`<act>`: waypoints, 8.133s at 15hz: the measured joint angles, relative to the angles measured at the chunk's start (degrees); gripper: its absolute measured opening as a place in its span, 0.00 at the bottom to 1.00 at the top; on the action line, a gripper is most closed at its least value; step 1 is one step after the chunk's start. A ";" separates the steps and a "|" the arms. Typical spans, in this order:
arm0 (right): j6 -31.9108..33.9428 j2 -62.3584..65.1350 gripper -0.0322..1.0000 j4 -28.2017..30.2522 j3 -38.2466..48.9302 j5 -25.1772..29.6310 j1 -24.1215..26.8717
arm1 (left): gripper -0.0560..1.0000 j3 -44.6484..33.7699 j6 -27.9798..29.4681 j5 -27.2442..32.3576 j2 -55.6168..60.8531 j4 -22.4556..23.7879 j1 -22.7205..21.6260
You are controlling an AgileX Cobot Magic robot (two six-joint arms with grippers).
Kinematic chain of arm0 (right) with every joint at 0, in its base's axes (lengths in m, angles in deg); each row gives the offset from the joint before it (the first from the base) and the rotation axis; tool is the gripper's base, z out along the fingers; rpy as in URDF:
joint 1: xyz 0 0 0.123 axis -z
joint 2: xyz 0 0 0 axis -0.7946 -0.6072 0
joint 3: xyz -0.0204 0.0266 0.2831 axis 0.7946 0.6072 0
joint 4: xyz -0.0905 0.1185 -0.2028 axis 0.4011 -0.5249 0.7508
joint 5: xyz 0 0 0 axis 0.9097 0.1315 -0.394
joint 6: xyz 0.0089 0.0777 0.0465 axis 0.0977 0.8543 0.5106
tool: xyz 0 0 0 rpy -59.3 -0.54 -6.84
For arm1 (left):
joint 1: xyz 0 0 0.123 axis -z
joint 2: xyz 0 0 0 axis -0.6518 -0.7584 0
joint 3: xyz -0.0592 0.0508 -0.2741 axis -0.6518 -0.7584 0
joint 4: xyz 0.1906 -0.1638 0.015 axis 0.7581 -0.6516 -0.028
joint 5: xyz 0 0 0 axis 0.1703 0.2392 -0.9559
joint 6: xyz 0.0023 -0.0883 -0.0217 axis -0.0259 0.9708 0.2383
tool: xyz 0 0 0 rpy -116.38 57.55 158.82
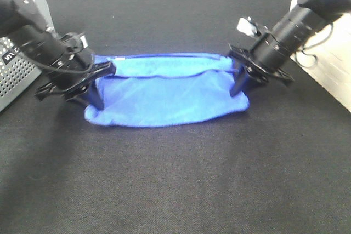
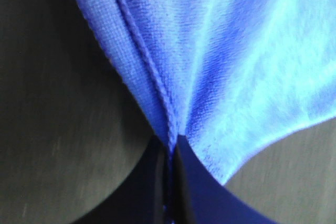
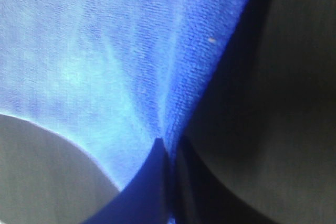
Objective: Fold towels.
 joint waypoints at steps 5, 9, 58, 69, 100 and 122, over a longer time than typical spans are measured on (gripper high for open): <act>-0.63 10.60 0.03 0.06 20.57 -6.82 -0.06 | 0.07 -15.47 -0.23 -1.83 9.57 0.97 0.11; -2.75 13.52 0.03 0.00 27.73 -8.37 -0.17 | 0.07 -23.72 -0.40 -5.10 14.55 0.92 0.17; -1.83 0.17 0.78 2.64 -3.38 -8.08 -0.17 | 0.10 4.13 -5.79 -11.69 -6.02 -5.56 -4.64; -1.66 0.23 0.78 2.64 -3.38 -3.55 -0.17 | 0.10 25.32 18.96 10.37 0.52 13.98 8.37; -16.90 -7.62 0.78 -31.17 -3.38 -0.63 -6.25 | 0.75 48.99 25.78 22.86 -6.07 27.79 2.92; 4.35 44.06 0.78 10.26 15.01 10.14 -2.75 | 0.75 -0.46 16.21 23.03 54.83 30.71 2.92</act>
